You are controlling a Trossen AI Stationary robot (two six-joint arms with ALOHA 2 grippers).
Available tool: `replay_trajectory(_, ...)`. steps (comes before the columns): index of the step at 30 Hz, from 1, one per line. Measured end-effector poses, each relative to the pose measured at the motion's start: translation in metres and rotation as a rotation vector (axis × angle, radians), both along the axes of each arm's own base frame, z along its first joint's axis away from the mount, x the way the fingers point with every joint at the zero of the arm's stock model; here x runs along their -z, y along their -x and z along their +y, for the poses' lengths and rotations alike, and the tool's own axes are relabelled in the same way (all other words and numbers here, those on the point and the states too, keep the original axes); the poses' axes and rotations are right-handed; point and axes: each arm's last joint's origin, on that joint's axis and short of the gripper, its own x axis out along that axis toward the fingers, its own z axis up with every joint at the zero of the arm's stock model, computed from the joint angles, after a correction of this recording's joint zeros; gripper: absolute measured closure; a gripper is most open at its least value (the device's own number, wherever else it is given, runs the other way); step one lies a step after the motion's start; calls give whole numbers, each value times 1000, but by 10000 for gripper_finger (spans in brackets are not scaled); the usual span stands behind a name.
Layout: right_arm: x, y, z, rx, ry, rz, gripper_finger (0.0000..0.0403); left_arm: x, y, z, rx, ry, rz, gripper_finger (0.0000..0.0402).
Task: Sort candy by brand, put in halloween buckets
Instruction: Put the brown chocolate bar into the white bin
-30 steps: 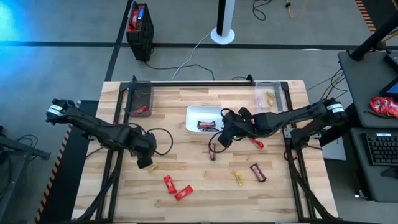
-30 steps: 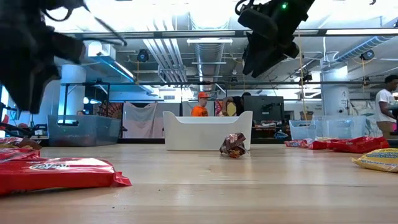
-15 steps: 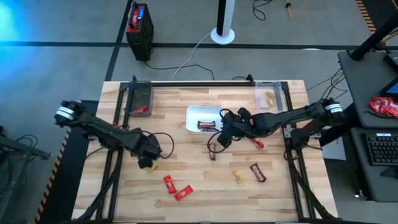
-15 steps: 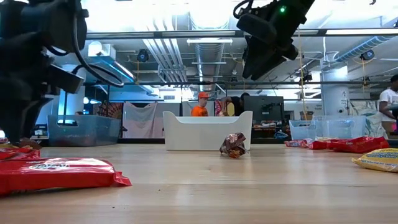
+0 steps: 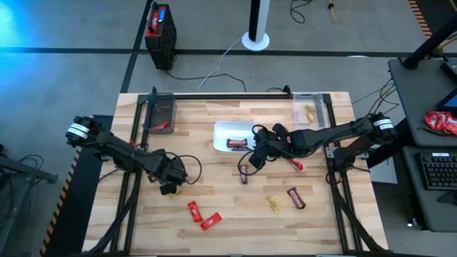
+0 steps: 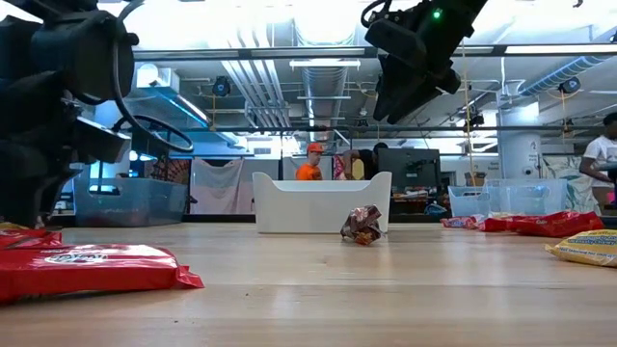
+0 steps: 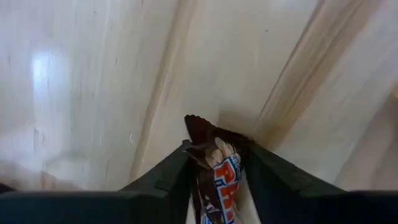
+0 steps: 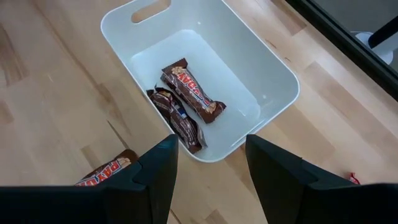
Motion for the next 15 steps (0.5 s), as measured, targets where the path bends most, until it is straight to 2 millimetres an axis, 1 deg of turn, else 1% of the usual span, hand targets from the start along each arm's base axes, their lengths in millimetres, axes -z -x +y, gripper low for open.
replay_trajectory(5, 0, 0, 0, 0, 0, -1, 220, -5, -2, -1, 15, 8, -31, 361)
replay_trajectory(7, 0, 0, 0, 0, 0, -1, 220, -5, -2, 0, 15, 8, -33, 384)
replay_trajectory(9, 0, 0, 0, 0, 0, -1, 220, -6, -2, 0, 15, 9, -36, 394)
replay_trajectory(11, 0, 0, 0, 0, 0, -1, 220, -8, -2, 0, 16, 11, -40, 392)
replay_trajectory(15, 1, 0, 0, 0, 0, -1, 220, -21, -11, -3, 60, 33, -97, 389)
